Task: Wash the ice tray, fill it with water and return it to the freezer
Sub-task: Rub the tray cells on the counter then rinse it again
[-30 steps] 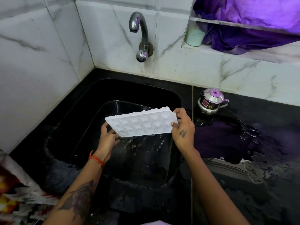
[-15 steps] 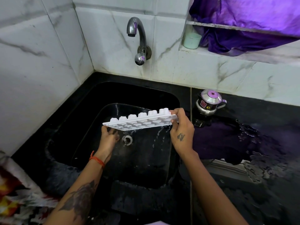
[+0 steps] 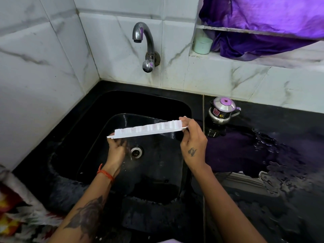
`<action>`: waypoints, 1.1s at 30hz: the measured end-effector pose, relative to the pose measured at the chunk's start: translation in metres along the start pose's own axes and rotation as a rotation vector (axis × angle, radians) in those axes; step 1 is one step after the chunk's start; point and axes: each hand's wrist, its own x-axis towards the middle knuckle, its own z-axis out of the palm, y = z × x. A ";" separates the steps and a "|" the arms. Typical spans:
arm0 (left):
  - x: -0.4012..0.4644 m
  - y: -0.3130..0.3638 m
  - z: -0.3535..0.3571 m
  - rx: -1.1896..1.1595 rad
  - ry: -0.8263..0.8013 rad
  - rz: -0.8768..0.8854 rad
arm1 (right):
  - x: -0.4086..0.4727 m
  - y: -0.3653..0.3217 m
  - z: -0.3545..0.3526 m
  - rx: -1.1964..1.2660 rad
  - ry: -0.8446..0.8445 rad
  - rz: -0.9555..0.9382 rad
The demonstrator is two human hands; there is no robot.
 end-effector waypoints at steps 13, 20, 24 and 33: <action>-0.007 0.008 0.007 0.061 0.003 0.032 | -0.001 0.001 -0.008 -0.125 -0.042 0.161; -0.014 0.008 0.005 0.313 0.045 -0.079 | -0.009 0.011 -0.024 -0.143 -0.293 0.444; -0.020 0.012 0.012 0.478 0.089 -0.145 | -0.009 0.020 -0.035 -0.129 -0.345 0.619; -0.039 0.019 0.043 0.528 -0.071 -0.050 | -0.005 0.051 -0.097 -0.112 -0.349 0.882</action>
